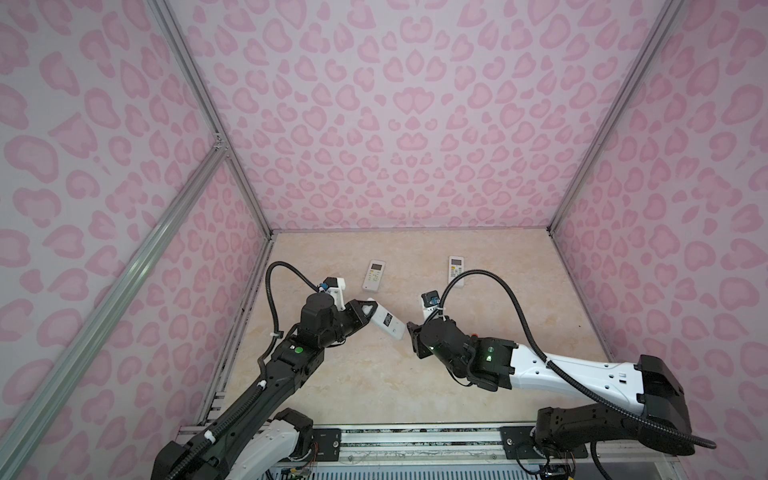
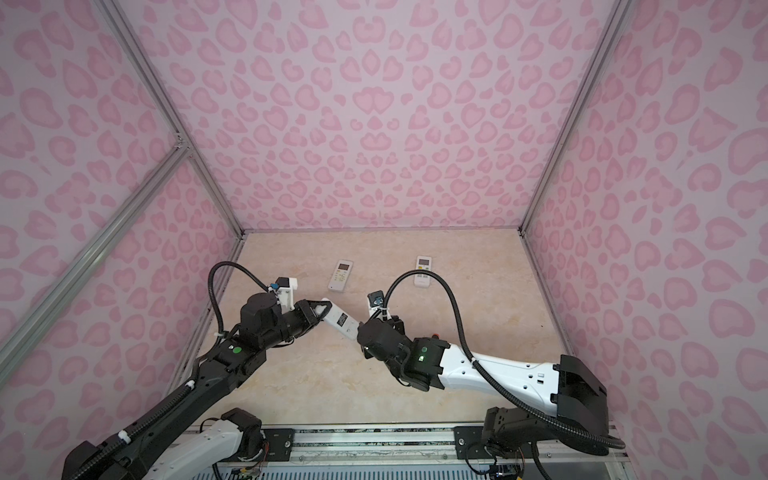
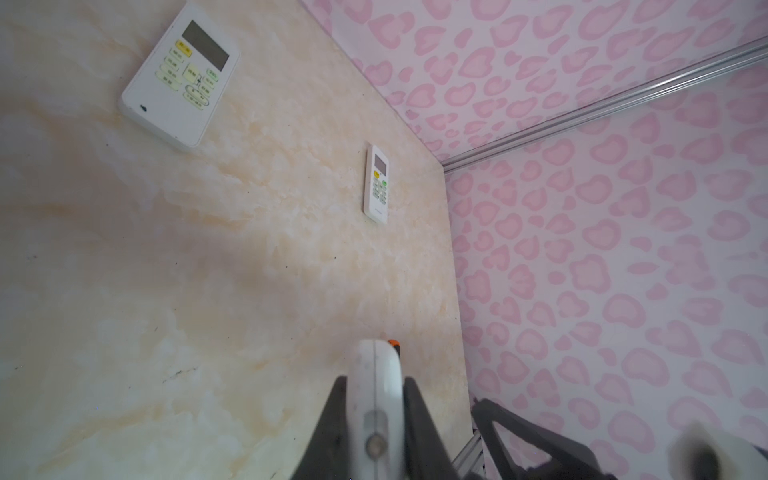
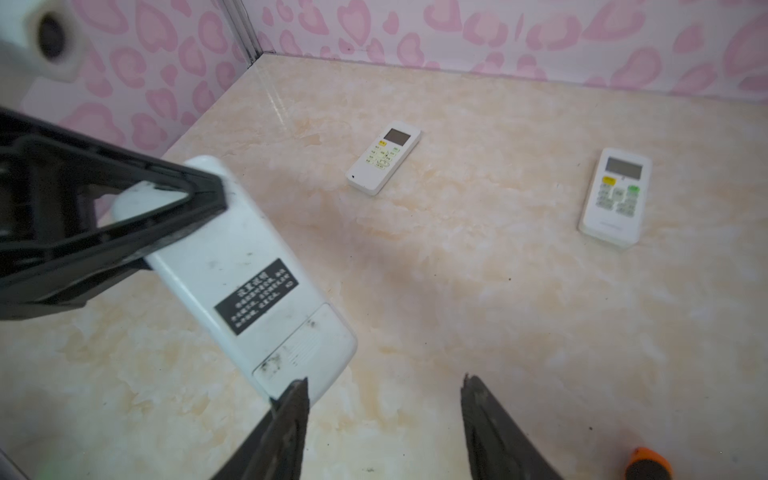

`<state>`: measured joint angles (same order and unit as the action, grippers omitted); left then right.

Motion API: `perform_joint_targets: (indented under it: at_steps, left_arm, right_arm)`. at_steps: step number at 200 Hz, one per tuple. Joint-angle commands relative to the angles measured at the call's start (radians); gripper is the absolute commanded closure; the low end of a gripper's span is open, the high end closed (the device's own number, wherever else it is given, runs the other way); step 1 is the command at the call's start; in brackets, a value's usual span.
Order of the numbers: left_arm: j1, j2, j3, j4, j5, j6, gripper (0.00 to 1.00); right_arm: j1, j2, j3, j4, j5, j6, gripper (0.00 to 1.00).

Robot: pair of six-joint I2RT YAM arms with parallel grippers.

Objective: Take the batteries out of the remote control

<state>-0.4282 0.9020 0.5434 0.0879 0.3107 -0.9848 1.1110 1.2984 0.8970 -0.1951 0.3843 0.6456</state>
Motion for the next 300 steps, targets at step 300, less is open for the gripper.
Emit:
perform_joint_targets:
  at_steps: [300]
  left_arm:
    - [0.053, 0.085, -0.194, 0.572, -0.040, -0.157, 0.96]
  right_arm:
    - [-0.347, 0.307, -0.212, 0.895, -0.857, 0.557, 0.68]
